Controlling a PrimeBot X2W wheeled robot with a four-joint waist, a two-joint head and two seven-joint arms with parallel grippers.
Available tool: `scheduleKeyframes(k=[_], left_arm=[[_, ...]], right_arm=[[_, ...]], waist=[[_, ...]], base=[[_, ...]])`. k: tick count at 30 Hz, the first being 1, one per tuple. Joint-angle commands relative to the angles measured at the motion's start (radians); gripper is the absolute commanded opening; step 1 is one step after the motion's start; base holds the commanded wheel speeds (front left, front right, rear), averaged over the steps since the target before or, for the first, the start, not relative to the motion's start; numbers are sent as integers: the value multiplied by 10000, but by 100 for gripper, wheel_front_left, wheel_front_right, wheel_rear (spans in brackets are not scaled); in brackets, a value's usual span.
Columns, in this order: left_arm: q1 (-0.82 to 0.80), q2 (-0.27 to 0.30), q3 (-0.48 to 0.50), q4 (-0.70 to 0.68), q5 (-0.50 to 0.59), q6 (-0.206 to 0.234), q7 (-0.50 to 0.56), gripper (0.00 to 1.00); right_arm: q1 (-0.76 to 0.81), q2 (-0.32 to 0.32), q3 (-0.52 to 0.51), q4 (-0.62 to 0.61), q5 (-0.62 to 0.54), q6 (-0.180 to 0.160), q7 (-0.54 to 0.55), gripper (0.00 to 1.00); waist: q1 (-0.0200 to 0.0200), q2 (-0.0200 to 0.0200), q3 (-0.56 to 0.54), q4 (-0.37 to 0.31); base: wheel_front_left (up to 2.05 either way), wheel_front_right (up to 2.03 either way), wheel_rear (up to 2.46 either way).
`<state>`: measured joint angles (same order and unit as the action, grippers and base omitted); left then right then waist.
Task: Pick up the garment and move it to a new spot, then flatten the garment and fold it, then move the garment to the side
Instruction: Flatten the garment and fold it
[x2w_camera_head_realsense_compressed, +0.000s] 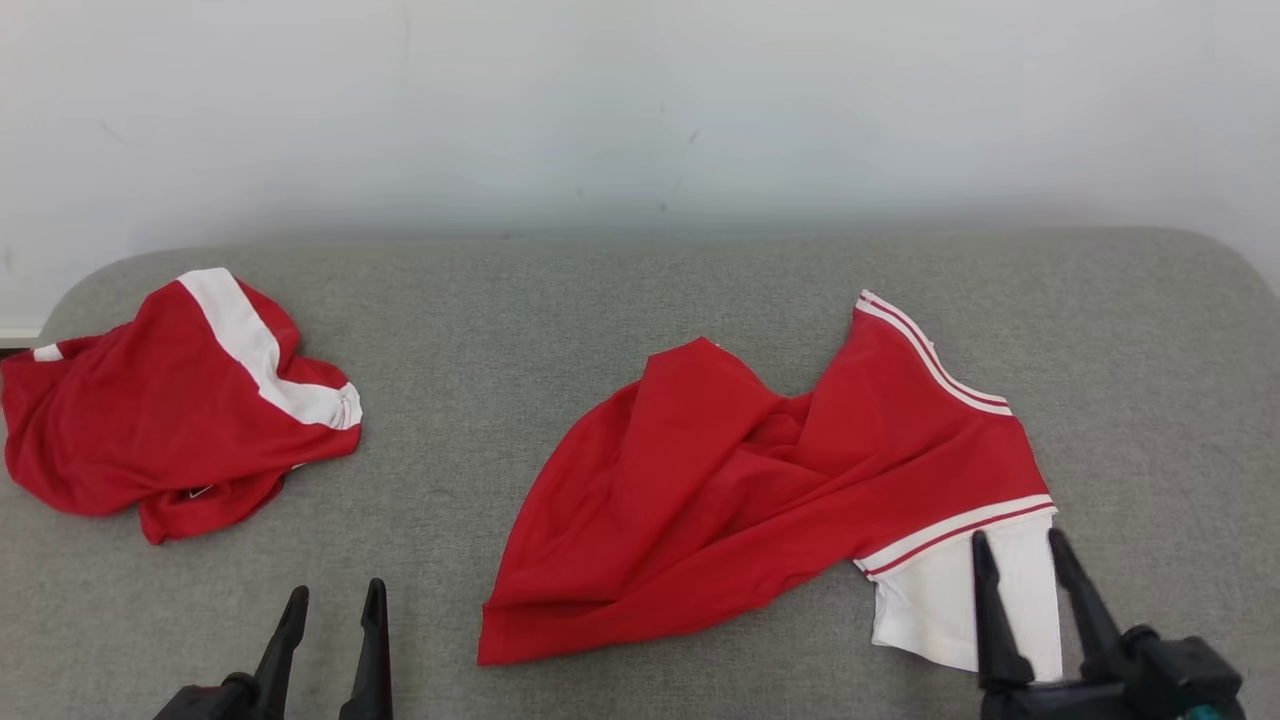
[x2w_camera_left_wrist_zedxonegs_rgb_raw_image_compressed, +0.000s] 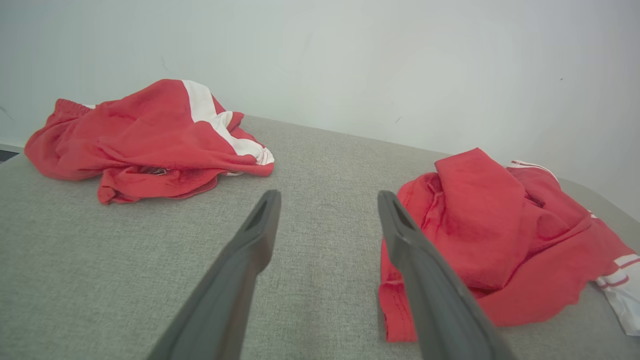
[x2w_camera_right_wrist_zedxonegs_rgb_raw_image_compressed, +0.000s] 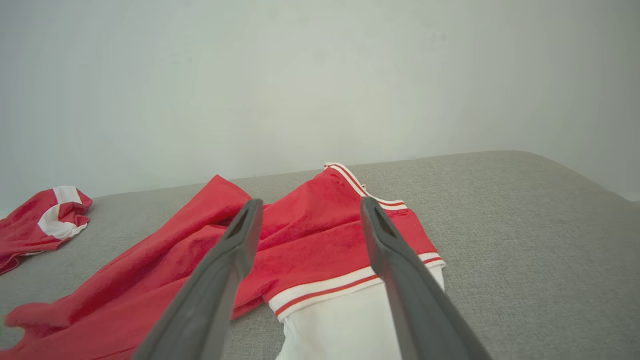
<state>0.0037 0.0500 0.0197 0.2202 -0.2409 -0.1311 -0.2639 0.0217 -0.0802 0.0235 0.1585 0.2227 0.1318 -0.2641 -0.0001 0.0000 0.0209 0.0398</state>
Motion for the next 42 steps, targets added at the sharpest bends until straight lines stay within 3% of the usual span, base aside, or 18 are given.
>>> scheduleKeyframes(k=[1, 15, 28, 34, 35, 37, 42], left_arm=[[43, 6, 34, -5, 59, 17, -8, 100], [-703, 464, -1291, 488, 258, 13, -7, 100], [-1504, 1159, -2841, 2042, -210, 12, -9, 100], [-1926, 1294, -3124, 2709, -394, 11, -7, 100], [-2011, 1272, -3176, 2825, -464, 11, -7, 90], [-2238, 1271, -3253, 2963, -529, 13, -7, 0], [-2794, 1400, -3201, 2721, -622, 13, -7, 0]], right_arm=[[84, 46, 114, -40, -89, -23, -4, 100], [-185, 188, 560, -128, -113, -23, -3, 100], [-648, 227, 757, 16, 23, -23, -3, 100], [-795, 239, 744, -32, -10, -23, -3, 100], [-797, 243, 723, -40, -19, -23, -3, 100], [-809, 252, 670, -83, -21, -23, -5, 100], [-869, 267, 616, -125, -22, -23, -3, 100]], waist=[[1, 0, 20, -63], [1, 0, 297, -446], [1, 0, 905, -1084], [1, 0, 1121, -1280], [1, 0, 1147, -1290], [1, 0, 1201, -1288], [1, 0, 1300, -1202]], base=[[0, 0, 0], [0, 0, 0], [0, 0, 0], [0, 0, 0], [0, 0, 0], [0, 0, 0], [0, 0, 0]])
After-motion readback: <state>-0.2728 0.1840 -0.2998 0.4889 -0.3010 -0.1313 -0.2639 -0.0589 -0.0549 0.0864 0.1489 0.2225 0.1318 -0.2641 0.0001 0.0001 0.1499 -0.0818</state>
